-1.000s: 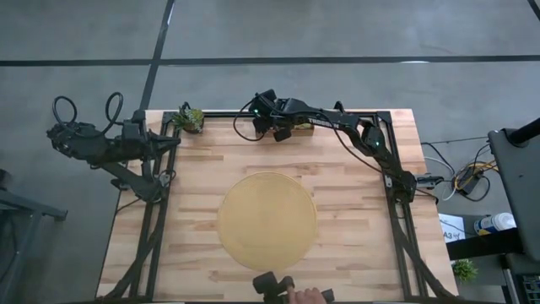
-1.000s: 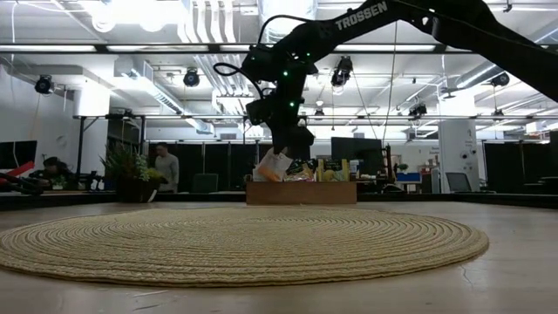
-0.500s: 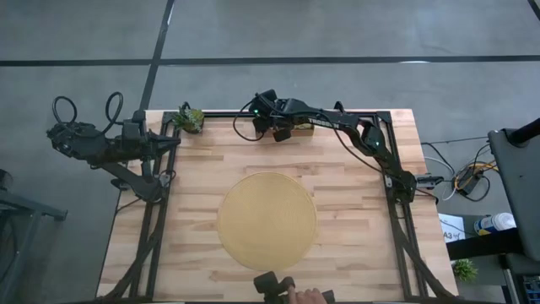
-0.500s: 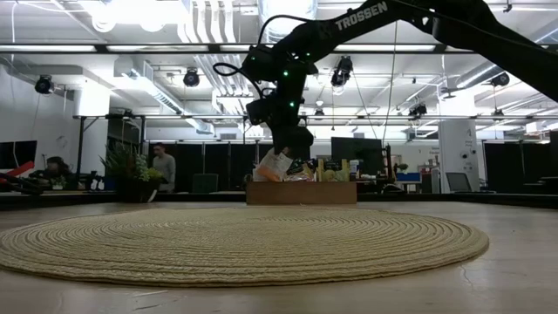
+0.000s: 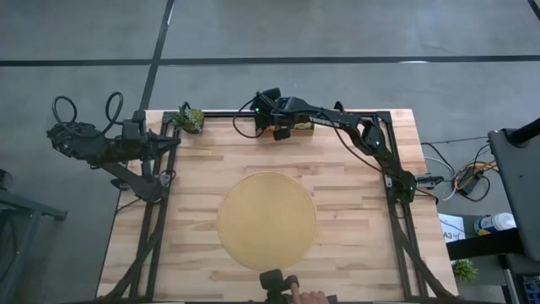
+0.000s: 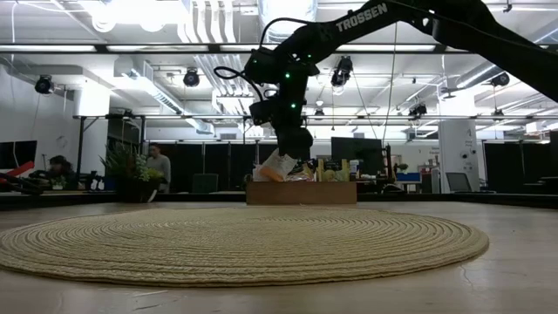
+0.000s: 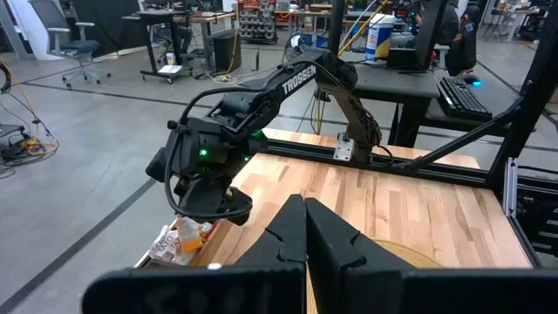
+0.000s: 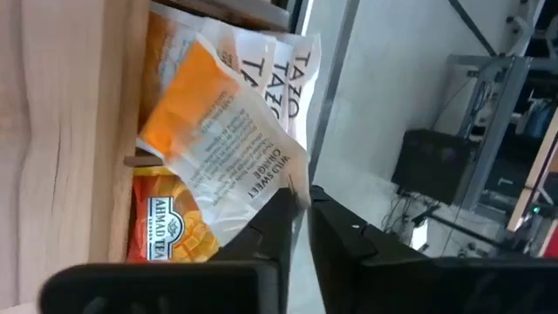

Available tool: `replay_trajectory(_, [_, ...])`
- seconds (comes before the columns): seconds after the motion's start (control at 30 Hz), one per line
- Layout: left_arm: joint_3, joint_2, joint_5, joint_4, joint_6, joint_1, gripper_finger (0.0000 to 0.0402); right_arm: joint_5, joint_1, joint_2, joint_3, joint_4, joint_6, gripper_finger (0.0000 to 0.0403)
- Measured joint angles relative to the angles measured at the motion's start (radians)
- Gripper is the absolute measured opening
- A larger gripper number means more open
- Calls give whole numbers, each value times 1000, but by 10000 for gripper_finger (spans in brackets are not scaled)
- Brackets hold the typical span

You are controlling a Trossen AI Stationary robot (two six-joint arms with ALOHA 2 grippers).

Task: Pick & Place Tea
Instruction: Put the orange tea bag into the left section of the wooden organizer

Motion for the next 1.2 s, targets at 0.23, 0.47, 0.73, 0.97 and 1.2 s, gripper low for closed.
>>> replay_trajectory(0.23, [0,0,0,0,0,0,0,-29,2,0,0,3,62,104])
replay_trajectory(0.47, [0,0,0,0,0,0,0,-29,1,-1,0,19,107,145])
replay_trajectory(0.73, [0,0,0,0,0,1,0,-29,5,-11,40,17,141,145])
replay_trajectory(0.97, [0,0,0,0,0,1,0,-45,19,-14,79,-29,221,130])
replay_trajectory(1.2, [0,0,0,0,0,1,0,-429,27,-18,92,-172,370,115])
